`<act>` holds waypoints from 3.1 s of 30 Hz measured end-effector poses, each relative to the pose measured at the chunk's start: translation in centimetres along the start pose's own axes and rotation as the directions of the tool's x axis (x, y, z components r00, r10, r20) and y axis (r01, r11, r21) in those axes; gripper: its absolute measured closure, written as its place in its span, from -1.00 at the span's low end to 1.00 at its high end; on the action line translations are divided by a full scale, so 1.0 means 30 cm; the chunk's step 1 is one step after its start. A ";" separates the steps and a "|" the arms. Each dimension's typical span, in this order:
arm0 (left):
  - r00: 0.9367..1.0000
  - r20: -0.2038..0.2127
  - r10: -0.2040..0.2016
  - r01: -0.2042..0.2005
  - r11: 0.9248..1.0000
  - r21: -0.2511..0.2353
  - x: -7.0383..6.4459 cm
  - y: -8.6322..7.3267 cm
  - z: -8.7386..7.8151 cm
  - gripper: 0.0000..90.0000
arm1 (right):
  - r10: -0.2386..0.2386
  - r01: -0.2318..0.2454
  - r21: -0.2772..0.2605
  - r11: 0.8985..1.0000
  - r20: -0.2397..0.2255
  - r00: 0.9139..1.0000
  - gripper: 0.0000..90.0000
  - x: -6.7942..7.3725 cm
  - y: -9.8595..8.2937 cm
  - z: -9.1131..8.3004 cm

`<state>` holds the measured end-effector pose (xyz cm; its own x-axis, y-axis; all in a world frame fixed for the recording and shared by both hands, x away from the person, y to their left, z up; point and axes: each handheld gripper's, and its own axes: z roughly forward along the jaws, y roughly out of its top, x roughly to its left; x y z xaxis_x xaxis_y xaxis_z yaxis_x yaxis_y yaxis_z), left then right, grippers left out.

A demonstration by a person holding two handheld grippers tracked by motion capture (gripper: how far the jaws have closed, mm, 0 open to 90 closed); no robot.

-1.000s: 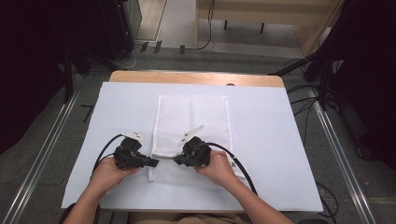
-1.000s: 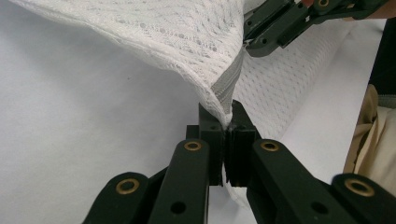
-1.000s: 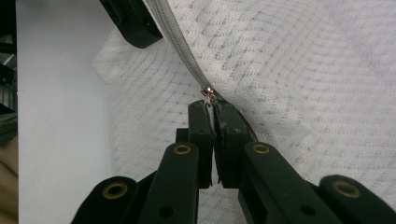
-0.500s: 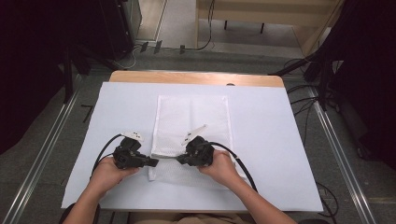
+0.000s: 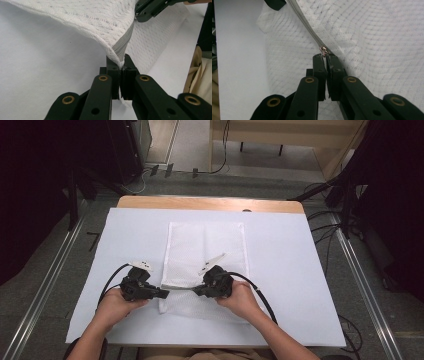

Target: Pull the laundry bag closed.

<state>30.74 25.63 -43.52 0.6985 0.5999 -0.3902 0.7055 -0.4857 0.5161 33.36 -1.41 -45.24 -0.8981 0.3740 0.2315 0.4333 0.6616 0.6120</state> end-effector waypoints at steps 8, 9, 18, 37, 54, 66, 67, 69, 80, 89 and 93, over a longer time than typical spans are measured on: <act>1.000 0.001 0.002 -0.002 1.000 -0.004 0.001 0.000 -0.002 0.96 | 0.010 -0.010 -0.001 1.000 0.006 1.000 0.96 -0.007 -0.011 -0.014; 1.000 0.000 0.003 -0.003 1.000 -0.004 0.001 0.000 -0.002 0.96 | 0.018 -0.018 -0.002 1.000 0.005 1.000 0.96 -0.007 -0.013 -0.016; 1.000 0.001 0.004 -0.004 1.000 -0.004 0.000 0.000 -0.003 0.96 | 0.029 -0.029 0.007 1.000 0.014 0.999 0.96 -0.019 -0.027 -0.029; 1.000 0.006 0.007 -0.007 1.000 -0.008 0.000 -0.001 -0.003 0.96 | 0.027 -0.028 0.022 0.999 0.035 0.999 0.96 -0.035 -0.064 -0.067; 1.000 0.003 -0.012 0.012 1.000 -0.011 0.009 -0.005 -0.016 0.96 | 0.055 -0.057 0.038 0.998 0.052 0.997 0.96 -0.067 -0.103 -0.101; 1.000 0.003 -0.011 0.011 1.000 -0.008 0.009 -0.006 -0.014 0.96 | 0.063 -0.067 0.048 0.997 0.071 0.995 0.96 -0.082 -0.129 -0.132; 1.000 0.004 -0.013 0.013 1.000 -0.009 0.009 -0.007 -0.014 0.96 | 0.062 -0.066 0.050 0.997 0.073 0.995 0.96 -0.083 -0.131 -0.135; 1.000 0.000 -0.012 0.012 1.000 -0.006 0.009 -0.006 -0.014 0.96 | 0.069 -0.073 0.050 0.996 0.072 0.995 0.96 -0.088 -0.138 -0.142; 1.000 0.004 -0.019 0.019 1.000 -0.007 0.012 -0.009 -0.016 0.96 | 0.083 -0.088 0.053 0.995 0.087 0.993 0.96 -0.110 -0.178 -0.181; 1.000 0.001 -0.023 0.023 1.000 -0.003 0.013 -0.010 -0.017 0.96 | 0.105 -0.111 0.061 0.992 0.102 0.989 0.96 -0.125 -0.217 -0.215; 1.000 0.005 -0.027 0.027 1.000 -0.001 0.016 -0.011 -0.018 0.96 | 0.121 -0.129 0.061 0.990 0.112 0.986 0.96 -0.136 -0.240 -0.237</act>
<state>30.76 26.43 -43.46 0.6797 0.6098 -0.4076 0.7240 -0.4684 0.5064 33.37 -12.31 -45.19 -0.8247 0.5221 0.2176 0.5489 0.6462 0.5302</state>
